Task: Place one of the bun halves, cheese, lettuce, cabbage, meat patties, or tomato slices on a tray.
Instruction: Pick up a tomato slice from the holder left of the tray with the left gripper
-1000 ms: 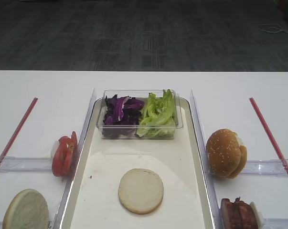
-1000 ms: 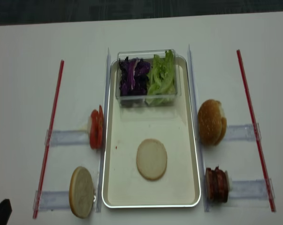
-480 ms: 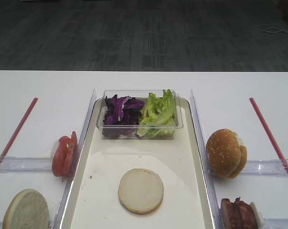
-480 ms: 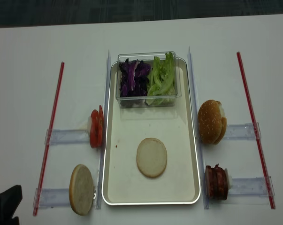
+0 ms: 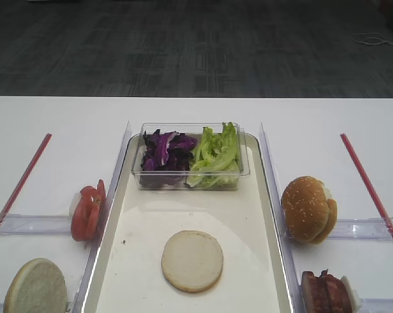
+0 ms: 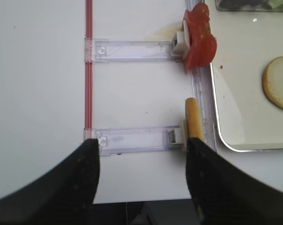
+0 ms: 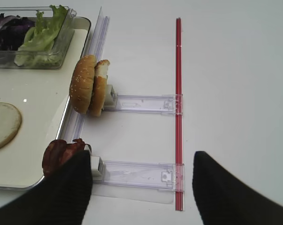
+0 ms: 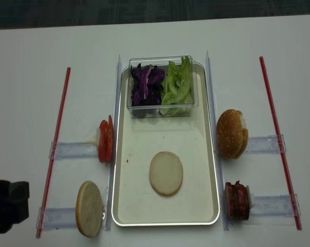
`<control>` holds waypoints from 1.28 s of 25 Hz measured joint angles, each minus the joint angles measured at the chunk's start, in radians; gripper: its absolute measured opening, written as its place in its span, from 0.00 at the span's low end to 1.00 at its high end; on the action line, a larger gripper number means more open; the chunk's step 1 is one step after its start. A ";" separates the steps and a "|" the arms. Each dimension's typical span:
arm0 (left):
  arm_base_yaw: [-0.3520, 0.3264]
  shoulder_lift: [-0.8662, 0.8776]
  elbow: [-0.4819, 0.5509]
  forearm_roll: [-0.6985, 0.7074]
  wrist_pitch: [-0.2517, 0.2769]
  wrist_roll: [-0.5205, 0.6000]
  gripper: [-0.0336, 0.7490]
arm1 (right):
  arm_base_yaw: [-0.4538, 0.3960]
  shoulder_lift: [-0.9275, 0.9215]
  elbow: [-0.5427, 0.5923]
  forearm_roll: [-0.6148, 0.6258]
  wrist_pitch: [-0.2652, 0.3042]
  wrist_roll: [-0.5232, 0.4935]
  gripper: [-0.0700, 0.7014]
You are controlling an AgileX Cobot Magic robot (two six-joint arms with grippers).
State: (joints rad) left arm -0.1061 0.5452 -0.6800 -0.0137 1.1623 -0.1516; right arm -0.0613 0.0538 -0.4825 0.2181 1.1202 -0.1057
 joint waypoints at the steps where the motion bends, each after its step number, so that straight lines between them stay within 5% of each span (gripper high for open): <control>1: 0.000 0.021 -0.013 0.000 -0.002 0.000 0.58 | 0.000 0.000 0.000 0.000 0.000 0.000 0.70; 15: 0.000 0.406 -0.159 0.026 -0.023 0.005 0.58 | 0.000 0.000 0.000 0.000 0.000 0.000 0.70; 32: 0.000 0.682 -0.213 0.052 -0.085 0.005 0.58 | 0.000 0.000 0.000 0.000 0.000 0.000 0.70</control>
State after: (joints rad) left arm -0.1061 1.2269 -0.8926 0.0381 1.0775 -0.1462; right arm -0.0613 0.0538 -0.4825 0.2181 1.1202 -0.1057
